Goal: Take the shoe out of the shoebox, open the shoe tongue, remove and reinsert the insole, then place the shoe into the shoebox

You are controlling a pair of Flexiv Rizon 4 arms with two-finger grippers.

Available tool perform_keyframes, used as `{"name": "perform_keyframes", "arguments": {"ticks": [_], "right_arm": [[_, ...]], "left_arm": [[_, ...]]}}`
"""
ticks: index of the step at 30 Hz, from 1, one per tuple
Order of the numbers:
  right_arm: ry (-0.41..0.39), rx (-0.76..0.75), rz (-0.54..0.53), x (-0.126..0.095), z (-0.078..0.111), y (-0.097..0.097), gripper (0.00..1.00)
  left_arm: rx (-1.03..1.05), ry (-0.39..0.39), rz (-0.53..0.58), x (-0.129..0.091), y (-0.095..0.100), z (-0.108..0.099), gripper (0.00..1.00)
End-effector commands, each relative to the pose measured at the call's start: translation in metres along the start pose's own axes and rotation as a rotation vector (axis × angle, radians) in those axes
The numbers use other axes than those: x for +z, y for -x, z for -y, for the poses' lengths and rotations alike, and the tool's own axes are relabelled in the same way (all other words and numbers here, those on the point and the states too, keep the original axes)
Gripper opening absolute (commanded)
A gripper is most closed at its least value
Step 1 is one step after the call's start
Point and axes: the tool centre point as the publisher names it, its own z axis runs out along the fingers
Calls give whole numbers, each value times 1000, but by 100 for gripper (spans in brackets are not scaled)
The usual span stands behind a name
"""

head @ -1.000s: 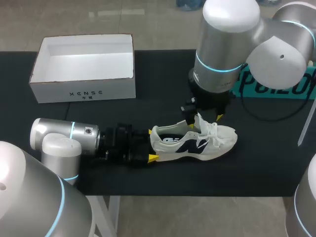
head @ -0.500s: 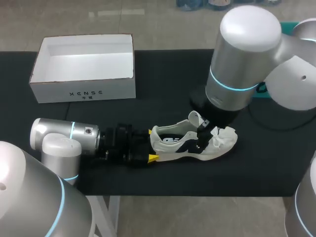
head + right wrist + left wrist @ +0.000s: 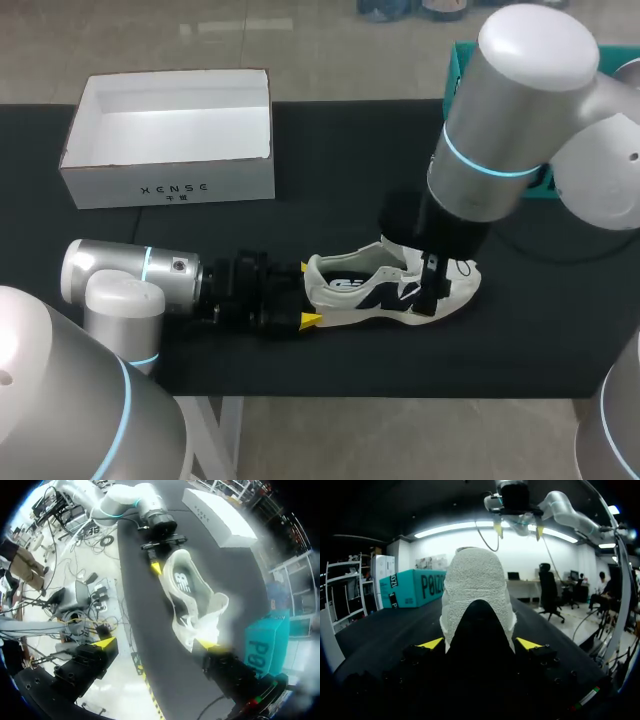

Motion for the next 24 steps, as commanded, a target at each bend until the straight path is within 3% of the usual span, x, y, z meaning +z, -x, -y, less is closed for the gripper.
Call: {"name": "perform_keyframes", "arguments": {"ticks": [1, 5, 6, 7, 8, 9, 15, 24], "right_arm": [[-69, -668, -122, 6, -23, -1, 100], [-118, -690, -127, 9, -44, -6, 99], [-122, -706, -127, 10, -49, -7, 73], [-136, -711, -122, 11, -53, -7, 33], [-170, -708, -123, 12, -58, -7, 4], [-195, -713, -127, 14, -62, -7, 0], [-270, -666, -148, 36, -78, 3, 0], [-267, -587, -153, 62, -80, 31, 0]], "left_arm": [[0, 2, 2, 1, -2, -2, 0], [0, 2, 2, 1, -2, -2, 0], [0, 2, 2, 1, -2, -2, 0], [0, 2, 2, 1, -2, -2, 0], [0, 2, 2, 1, -2, -2, 0], [0, 2, 2, 1, -2, -2, 0], [0, 2, 2, 1, -2, -2, 0], [0, 2, 2, 1, -2, -2, 0]]}}
